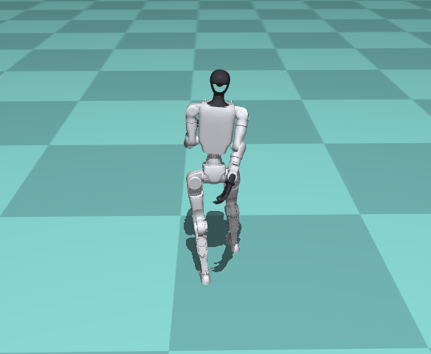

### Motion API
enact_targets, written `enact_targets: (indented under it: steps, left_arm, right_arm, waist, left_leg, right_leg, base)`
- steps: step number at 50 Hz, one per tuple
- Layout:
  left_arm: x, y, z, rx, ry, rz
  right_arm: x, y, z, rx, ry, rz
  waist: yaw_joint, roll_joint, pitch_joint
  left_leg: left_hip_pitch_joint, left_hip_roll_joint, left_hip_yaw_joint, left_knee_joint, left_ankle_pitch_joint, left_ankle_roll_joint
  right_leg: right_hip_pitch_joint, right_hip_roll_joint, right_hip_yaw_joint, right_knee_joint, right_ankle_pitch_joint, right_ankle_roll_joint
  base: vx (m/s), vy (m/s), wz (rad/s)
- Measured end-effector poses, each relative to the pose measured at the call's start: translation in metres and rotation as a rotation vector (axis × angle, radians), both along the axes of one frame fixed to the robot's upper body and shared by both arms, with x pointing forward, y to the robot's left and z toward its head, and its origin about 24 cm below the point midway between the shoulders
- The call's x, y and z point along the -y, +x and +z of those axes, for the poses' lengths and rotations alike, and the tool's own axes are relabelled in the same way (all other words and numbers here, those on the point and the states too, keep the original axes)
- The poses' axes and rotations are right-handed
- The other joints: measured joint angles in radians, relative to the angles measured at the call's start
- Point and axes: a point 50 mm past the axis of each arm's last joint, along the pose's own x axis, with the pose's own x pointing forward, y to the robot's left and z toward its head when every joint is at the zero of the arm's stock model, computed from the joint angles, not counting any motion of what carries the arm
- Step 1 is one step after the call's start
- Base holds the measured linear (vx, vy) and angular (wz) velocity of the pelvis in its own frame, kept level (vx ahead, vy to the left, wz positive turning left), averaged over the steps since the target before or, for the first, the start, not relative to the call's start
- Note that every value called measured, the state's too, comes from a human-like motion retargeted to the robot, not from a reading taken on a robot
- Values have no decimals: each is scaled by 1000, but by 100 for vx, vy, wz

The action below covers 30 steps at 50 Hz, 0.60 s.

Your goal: Walk run

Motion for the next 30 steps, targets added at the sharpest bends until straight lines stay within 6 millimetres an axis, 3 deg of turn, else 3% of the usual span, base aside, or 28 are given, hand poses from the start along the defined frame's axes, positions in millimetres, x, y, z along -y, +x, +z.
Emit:
enact_targets:
  steps: [2, 5, 7, 8, 10, 12, 13, 15, 18, 20, 23, 25, 28, 30]
  left_arm:
    - [-4, -3, -1, -3, 1, 17]
    - [-7, -11, -11, -46, -31, 45]
    - [-10, -19, -20, -89, -49, 67]
    - [-12, -24, -24, -109, -52, 76]
    - [-12, -32, -33, -148, -61, 94]
    - [-10, -39, -41, -190, -68, 124]
    - [-9, -40, -43, -200, -70, 132]
    - [-6, -42, -48, -220, -74, 117]
    - [-5, -45, -52, -247, -79, 88]
    - [-9, -47, -52, -246, -80, 94]
    - [-13, -49, -50, -245, -74, 105]
    - [-15, -47, -49, -240, -76, 114]
    - [-15, -45, -48, -236, -73, 124]
    - [-15, -45, -49, -239, -70, 134]
  right_arm:
    - [-13, -16, 13, -77, 66, -39]
    - [-19, -23, 21, -126, 120, -86]
    - [-12, -16, 15, -105, 103, -86]
    - [-7, -10, 9, -80, 78, -75]
    - [11, 17, -10, 10, 6, -42]
    - [39, 59, -33, 138, -77, 4]
    - [54, 84, -43, 215, -115, 22]
    - [82, 143, -57, 391, -180, 52]
    - [119, 237, -64, 728, -279, 128]
    - [141, 299, -53, 962, -331, 186]
    - [167, 373, -23, 1221, -370, 239]
    - [186, 416, 6, 1367, -395, 251]
    - [208, 453, 42, 1512, -435, 248]
    - [216, 466, 58, 1587, -467, 245]
  waist:
    - [10, 8, -2]
    - [12, 0, -13]
    - [-13, -21, -36]
    - [-35, -28, -41]
    - [-37, -23, -39]
    - [-74, -4, -22]
    - [-94, 4, -17]
    - [-109, 1, -21]
    - [-48, -32, -23]
    - [28, -65, -15]
    - [98, -79, -6]
    - [133, -59, -2]
    - [162, -21, 0]
    - [171, -7, -1]
  left_leg:
    - [45, 25, 5, 3, -1, -40]
    - [97, 33, -8, 50, 54, -102]
    - [102, 34, -15, 125, 181, -147]
    - [95, 44, -15, 191, 276, -161]
    - [37, 91, 29, 369, 495, -200]
    - [-66, 162, 53, 617, 625, -232]
    - [-119, 202, 66, 722, 677, -212]
    - [-212, 240, 108, 847, 602, -150]
    - [-321, 166, 154, 871, 437, -138]
    - [-401, 76, 176, 823, 325, -135]
    - [-477, 58, 231, 651, 210, -121]
    - [-517, 65, 265, 478, 200, -58]
    - [-526, 37, 287, 220, 146, -39]
    - [-508, 46, 398, 88, 142, -39]
  right_leg:
    - [-3, 23, 150, -147, -53, 21]
    - [2, 17, 155, -157, -75, 84]
    - [3, -24, -17, -54, -28, 126]
    - [15, -36, -25, -22, 22, 137]
    - [52, 21, 126, 38, -3, 81]
    - [107, 28, 60, 62, -37, 28]
    - [140, 25, 5, 58, -49, 10]
    - [189, -5, -121, 42, -53, -9]
    - [253, 33, -45, 7, -43, -41]
    - [297, 21, -65, -19, -25, -49]
    - [358, 47, -76, -44, -34, -77]
    - [403, 83, -115, -56, -66, -102]
    - [461, 155, -129, -53, -119, -142]
    - [497, 190, -146, -40, -151, -153]
  base:
    - [109, -51, 5]
    - [98, -46, 30]
    - [108, -58, 96]
    - [96, -55, 103]
    - [95, -55, 70]
    - [86, -46, 100]
    - [87, -47, 126]
    - [73, -39, 98]
    - [78, -36, -28]
    - [66, -26, -120]
    - [61, -20, -57]
    - [79, -20, 9]
    - [69, -16, 50]
    - [86, -18, 81]
